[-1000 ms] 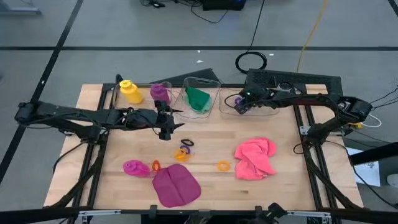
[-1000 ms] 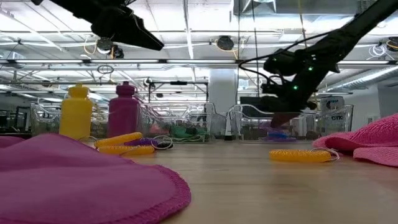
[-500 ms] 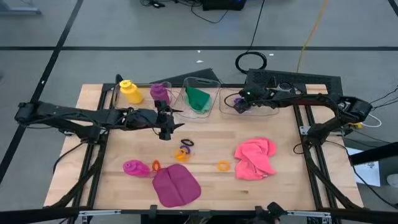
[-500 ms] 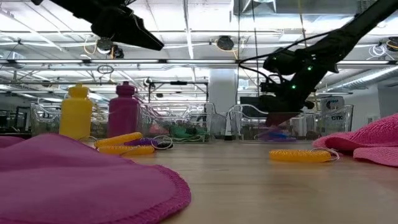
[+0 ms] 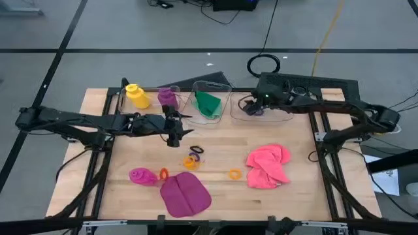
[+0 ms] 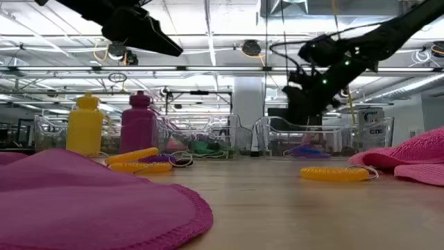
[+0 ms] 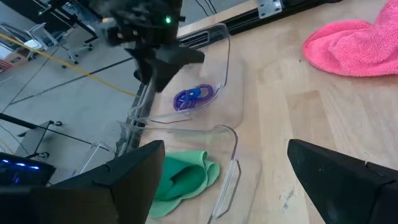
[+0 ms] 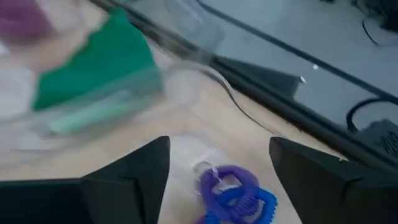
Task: Pick & Place Sports Items
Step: Put the black spring keychain into the right transparent bin
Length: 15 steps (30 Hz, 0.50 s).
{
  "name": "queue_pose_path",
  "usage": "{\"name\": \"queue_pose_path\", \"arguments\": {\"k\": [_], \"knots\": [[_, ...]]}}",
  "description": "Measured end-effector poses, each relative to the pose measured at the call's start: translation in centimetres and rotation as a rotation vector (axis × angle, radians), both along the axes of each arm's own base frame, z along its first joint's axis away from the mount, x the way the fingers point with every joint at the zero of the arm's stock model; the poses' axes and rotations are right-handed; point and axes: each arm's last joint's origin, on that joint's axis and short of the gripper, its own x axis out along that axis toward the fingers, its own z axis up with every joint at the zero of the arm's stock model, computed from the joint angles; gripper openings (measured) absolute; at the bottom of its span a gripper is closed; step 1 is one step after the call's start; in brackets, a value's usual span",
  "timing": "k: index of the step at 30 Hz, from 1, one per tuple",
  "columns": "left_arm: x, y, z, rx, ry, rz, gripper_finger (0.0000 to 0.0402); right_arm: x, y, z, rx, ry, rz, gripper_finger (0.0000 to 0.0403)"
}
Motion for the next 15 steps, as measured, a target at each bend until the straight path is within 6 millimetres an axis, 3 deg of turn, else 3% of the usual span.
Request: {"name": "queue_pose_path", "arguments": {"k": [8, 15], "knots": [[0.0, 0.0, 0.0, -0.022, -0.009, 0.011, 0.0285, 1.3, 3.2, 3.3, -0.105, -0.184, 0.115, 0.0208], [0.1, -0.3, 0.0, -0.081, -0.009, -0.067, 0.0285, 3.0, 6.0, 4.8, -0.169, -0.342, 0.223, 0.0198]]}}
